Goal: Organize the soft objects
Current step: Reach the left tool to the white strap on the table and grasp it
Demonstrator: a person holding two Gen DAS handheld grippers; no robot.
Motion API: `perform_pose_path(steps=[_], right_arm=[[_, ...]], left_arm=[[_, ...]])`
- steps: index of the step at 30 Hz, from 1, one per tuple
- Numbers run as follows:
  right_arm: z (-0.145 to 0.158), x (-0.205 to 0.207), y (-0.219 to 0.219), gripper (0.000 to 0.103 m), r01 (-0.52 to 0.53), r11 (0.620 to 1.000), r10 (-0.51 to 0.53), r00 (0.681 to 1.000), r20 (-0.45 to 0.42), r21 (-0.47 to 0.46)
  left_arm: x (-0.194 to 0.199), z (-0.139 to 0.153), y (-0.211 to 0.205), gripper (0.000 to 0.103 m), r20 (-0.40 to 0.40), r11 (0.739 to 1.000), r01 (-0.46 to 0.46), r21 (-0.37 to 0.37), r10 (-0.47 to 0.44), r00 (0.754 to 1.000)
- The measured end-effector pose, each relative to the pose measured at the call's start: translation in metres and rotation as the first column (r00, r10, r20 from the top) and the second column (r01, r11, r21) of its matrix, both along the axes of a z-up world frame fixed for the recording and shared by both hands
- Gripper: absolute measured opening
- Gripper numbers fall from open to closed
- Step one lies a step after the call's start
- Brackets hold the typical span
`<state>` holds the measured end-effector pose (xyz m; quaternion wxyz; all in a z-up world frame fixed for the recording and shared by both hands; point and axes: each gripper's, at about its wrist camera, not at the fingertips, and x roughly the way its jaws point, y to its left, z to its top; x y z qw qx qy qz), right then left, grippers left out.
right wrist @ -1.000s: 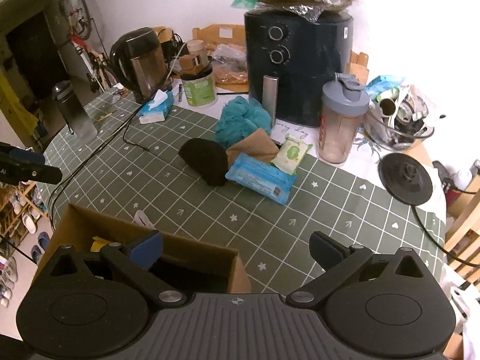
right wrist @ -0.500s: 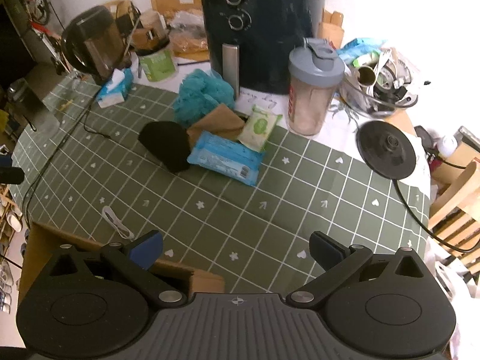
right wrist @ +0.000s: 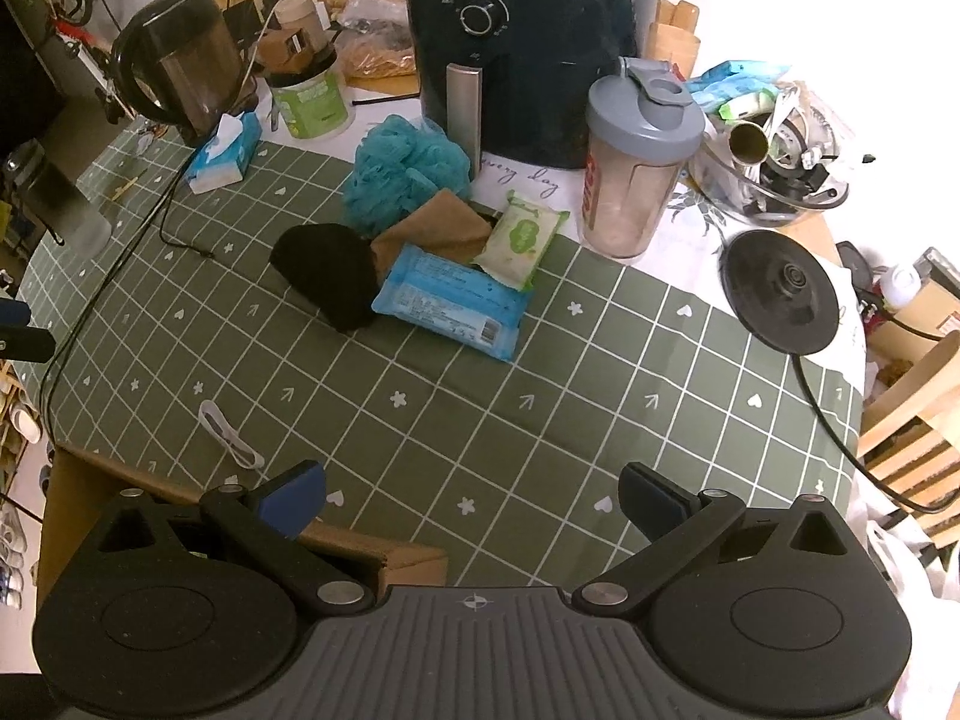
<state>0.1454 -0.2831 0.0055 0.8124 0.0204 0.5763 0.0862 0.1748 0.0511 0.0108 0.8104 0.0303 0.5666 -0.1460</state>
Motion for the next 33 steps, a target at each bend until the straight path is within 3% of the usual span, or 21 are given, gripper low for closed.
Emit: perform_pose_path(steps=[11,18,23,27,28,33], right_arm=[[-0.004,0.001,-0.001,0.103,-0.001,1.0,0.001,1.0,-0.013,-0.002],[-0.008,-0.004,-0.002,0.103,0.012,1.0,-0.011,1.0,-0.023,0.014],[-0.012,-0.009,-0.005,0.103,0.037,0.999,-0.037,0.999,-0.032,0.029],[-0.015,-0.012,-0.007,0.103,0.052,0.998,-0.051,0.998,-0.041,0.036],[-0.015,-0.013,-0.008,0.103,0.056,0.998,-0.055,0.998,-0.042,0.038],[-0.017,-0.018,-0.013,0.103,0.08,0.996,-0.077,0.996,-0.05,0.047]], left_arm=[[0.012,-0.024,-0.002,0.081,-0.058,0.999,0.04,0.024,-0.039,0.998],[0.027,-0.056,0.001,0.081,-0.16,1.0,0.019,0.008,-0.017,0.987],[0.041,-0.092,0.006,0.08,-0.255,0.998,-0.048,-0.03,0.039,0.966],[0.05,-0.125,0.011,0.072,-0.322,0.99,-0.108,-0.087,0.075,0.944],[0.052,-0.133,0.012,0.064,-0.334,0.988,-0.122,-0.099,0.082,0.939],[0.06,-0.174,0.019,0.051,-0.396,0.977,-0.189,-0.1,0.135,0.908]])
